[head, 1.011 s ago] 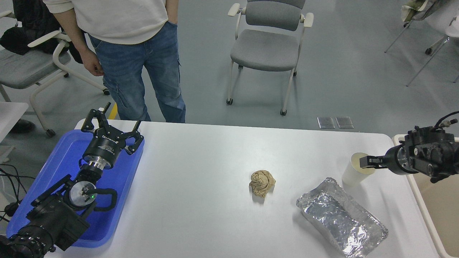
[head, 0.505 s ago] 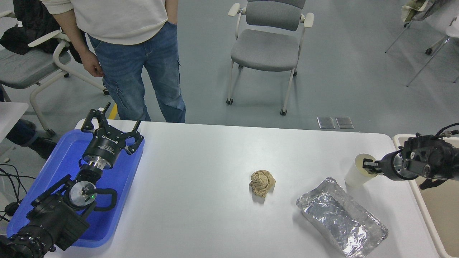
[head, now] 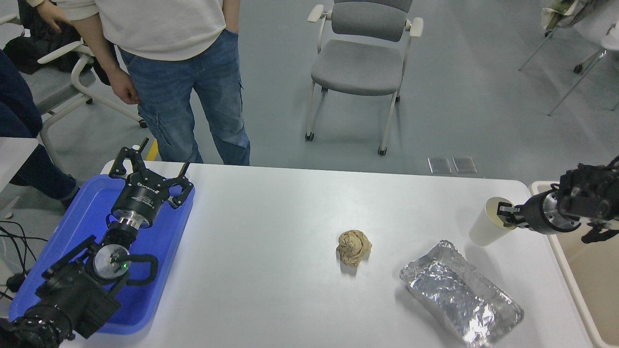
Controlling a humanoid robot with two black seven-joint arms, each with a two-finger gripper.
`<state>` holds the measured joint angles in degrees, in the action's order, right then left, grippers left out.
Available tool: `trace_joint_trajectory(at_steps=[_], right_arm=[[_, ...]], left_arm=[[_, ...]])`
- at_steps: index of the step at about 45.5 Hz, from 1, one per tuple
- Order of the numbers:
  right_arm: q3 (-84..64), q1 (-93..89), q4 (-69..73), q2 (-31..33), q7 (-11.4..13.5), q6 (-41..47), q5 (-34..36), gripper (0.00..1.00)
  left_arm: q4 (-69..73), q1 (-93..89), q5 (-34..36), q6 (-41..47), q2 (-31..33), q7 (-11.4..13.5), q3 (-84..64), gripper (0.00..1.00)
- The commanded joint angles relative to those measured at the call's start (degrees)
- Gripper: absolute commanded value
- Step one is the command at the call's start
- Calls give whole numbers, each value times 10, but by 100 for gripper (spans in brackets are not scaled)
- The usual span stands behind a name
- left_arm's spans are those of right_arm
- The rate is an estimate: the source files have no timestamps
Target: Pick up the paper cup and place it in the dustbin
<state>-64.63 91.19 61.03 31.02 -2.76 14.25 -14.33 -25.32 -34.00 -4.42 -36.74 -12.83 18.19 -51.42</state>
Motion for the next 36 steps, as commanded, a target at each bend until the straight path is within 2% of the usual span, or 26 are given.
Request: trace_joint_trajectory(at_steps=[1,11,24,36], right_arm=[[-78,167,146,22,16,3,-2,0],[-123,280,219,23,22,77,-3,0],[-147,407,228,35,21,227,-4,0],[-151,469,228,45,21,300,-4,0]], left_arm=[[0,0,0,0,0,0,0,100],[0,0,-1,0,0,0,0,100],[0,1,0,0,0,0,0,100],[0,0,0,0,0,0,0,100]])
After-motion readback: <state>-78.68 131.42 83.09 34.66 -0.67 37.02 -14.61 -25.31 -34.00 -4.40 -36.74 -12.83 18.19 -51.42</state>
